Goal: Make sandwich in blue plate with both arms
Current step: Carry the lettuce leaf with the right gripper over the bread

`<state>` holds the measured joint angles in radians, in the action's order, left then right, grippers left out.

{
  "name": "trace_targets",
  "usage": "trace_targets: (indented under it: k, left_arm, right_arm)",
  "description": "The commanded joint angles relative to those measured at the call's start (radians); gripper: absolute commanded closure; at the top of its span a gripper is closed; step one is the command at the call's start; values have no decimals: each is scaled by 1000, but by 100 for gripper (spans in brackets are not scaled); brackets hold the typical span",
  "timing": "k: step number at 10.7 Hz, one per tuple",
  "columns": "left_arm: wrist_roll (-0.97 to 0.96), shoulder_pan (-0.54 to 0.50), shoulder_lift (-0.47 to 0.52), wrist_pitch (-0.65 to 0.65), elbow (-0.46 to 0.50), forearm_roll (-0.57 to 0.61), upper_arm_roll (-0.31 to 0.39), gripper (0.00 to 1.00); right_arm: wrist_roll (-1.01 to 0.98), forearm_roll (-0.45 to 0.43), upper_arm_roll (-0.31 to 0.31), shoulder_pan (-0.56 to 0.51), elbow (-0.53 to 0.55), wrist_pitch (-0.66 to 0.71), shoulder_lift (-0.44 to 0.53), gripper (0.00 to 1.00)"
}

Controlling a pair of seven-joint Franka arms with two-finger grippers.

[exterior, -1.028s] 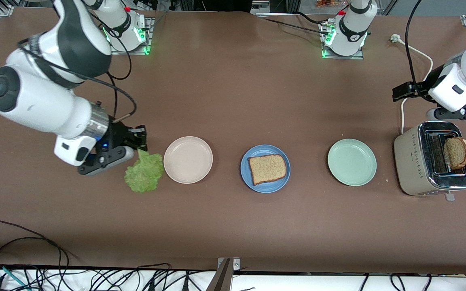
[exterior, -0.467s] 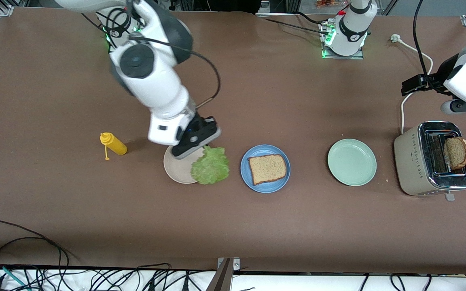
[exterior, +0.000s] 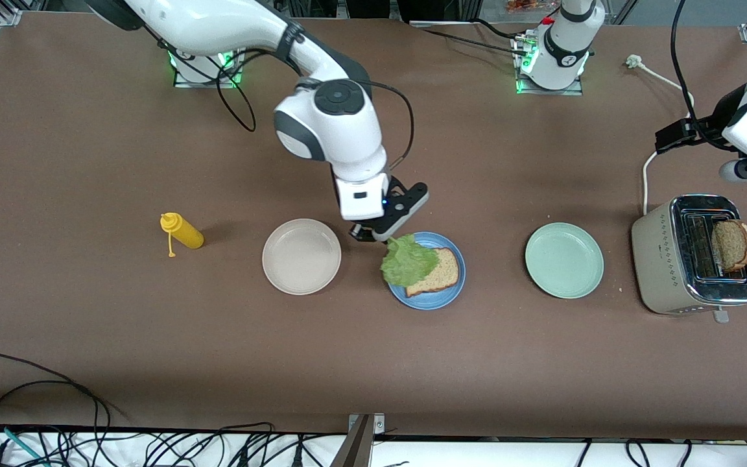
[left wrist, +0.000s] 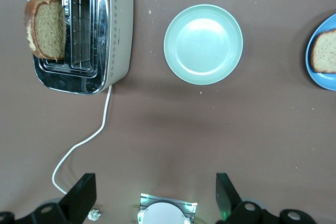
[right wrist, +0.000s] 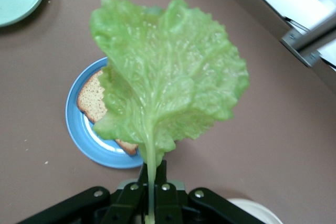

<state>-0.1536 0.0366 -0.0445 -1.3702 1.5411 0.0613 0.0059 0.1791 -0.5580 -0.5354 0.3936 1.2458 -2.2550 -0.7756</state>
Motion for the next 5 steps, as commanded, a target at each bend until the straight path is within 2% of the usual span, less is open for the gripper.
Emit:
trace_targets:
  k: [1,3,5]
  left_arm:
    - [-12,-35,-12,25,-76,28,-4,0]
    - [-12,-38,-12,23,-81,17,-4,0]
    - [-15,-38,-14,25,-81,18,-4,0]
  right_arm:
    - [-3,-136,-2,42,-34,-121,-89,100]
    - [-1,-242,9,65,-37,-222,-152,100]
    - [0,-250,49,105,-39,-238,-180,100]
